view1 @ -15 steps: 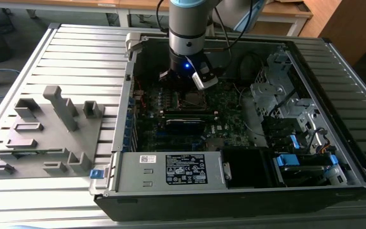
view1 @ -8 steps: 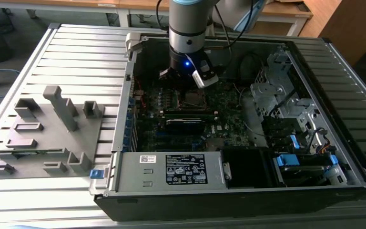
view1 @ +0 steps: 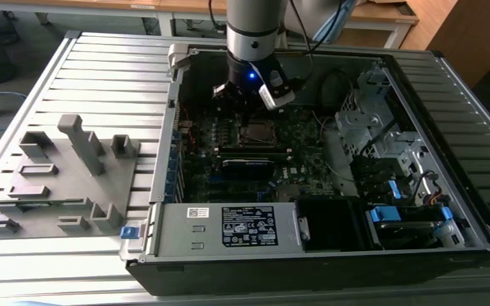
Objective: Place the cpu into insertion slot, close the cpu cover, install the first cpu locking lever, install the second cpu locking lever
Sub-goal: 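Close the cpu cover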
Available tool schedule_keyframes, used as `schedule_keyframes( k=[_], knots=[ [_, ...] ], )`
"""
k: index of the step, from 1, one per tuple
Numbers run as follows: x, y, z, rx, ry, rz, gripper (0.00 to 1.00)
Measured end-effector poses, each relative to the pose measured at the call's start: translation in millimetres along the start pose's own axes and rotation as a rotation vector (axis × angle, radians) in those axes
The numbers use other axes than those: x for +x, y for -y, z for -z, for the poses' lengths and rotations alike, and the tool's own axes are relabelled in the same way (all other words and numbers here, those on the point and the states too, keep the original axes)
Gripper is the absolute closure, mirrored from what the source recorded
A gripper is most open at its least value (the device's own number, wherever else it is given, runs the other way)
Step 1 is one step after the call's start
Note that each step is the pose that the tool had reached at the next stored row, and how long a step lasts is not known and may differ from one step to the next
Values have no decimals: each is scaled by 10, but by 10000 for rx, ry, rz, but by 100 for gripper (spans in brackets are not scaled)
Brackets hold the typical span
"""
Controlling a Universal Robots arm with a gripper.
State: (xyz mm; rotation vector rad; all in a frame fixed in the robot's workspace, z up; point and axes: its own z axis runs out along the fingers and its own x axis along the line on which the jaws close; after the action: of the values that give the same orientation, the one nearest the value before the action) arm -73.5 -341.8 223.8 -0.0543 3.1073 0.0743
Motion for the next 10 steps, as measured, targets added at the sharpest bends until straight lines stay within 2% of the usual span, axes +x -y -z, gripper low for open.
schedule_keyframes(
  k=[4, 10],
  knots=[
    [-3, -4, 92, -18, 0, -1, 89],
    [-3, -5, 97, -32, 0, -1, 89]
  ],
)
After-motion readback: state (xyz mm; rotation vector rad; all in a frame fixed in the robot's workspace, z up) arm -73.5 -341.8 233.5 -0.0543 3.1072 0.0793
